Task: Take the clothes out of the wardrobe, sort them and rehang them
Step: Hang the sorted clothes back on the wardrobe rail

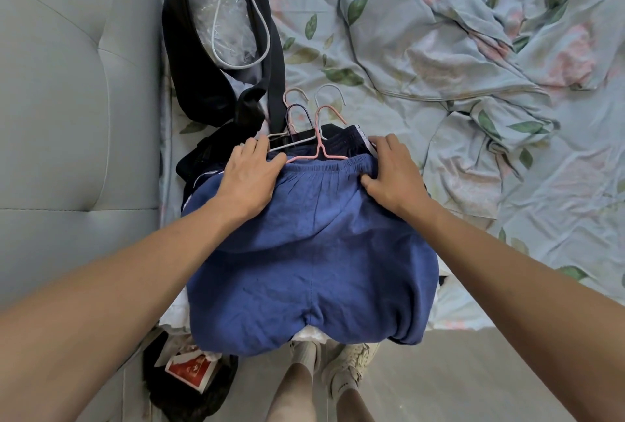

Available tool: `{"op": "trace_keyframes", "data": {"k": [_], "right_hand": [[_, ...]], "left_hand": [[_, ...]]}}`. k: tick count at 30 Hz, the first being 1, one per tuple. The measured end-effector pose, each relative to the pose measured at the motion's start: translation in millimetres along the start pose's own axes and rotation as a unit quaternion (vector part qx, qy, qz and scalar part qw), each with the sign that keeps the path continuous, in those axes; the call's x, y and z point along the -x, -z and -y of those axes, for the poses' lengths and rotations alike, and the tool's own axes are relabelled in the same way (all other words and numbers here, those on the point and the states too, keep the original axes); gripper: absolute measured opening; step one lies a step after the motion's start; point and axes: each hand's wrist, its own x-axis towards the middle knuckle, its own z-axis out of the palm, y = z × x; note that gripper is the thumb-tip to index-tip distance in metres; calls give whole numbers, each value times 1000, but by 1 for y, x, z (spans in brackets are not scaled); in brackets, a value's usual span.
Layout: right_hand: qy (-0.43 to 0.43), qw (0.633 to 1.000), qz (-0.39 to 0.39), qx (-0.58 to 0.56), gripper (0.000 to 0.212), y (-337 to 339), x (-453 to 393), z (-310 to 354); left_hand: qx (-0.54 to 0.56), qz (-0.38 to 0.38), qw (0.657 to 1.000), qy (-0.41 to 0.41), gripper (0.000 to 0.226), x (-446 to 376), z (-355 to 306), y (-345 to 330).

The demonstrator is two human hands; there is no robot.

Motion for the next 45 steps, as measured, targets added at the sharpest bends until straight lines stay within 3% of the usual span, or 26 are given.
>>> {"op": "trace_keyframes", "data": {"k": [4,10,16,22,29,35,40,45], "right_hand": [[10,1000,-6,9,50,2,5,-6],[39,999,-18,-7,45,13,15,-3],[52,997,-26,-41,49,29,34,-3],[45,996,-27,-71,40,60,65,-4],[46,991,15,-125,32,132,123,22],[39,984,58,-162,22,203,196,51],[20,982,19,-188,36,269,273,77],[-10,981,-48,-187,35,335,342,91]], "left_hand": [[18,-35,999,0,11,9,-6,-1],[69,-58,996,-17,7,19,-10,13],[141,-35,982,-117,14,24,-15,44],[227,-21,969,-92,7,44,-33,88],[368,2,930,-13,13,95,-63,173],[385,-1,922,35,12,152,-96,260],[407,-20,912,44,14,196,-131,339],[427,-29,904,-16,15,217,-163,418]]}}
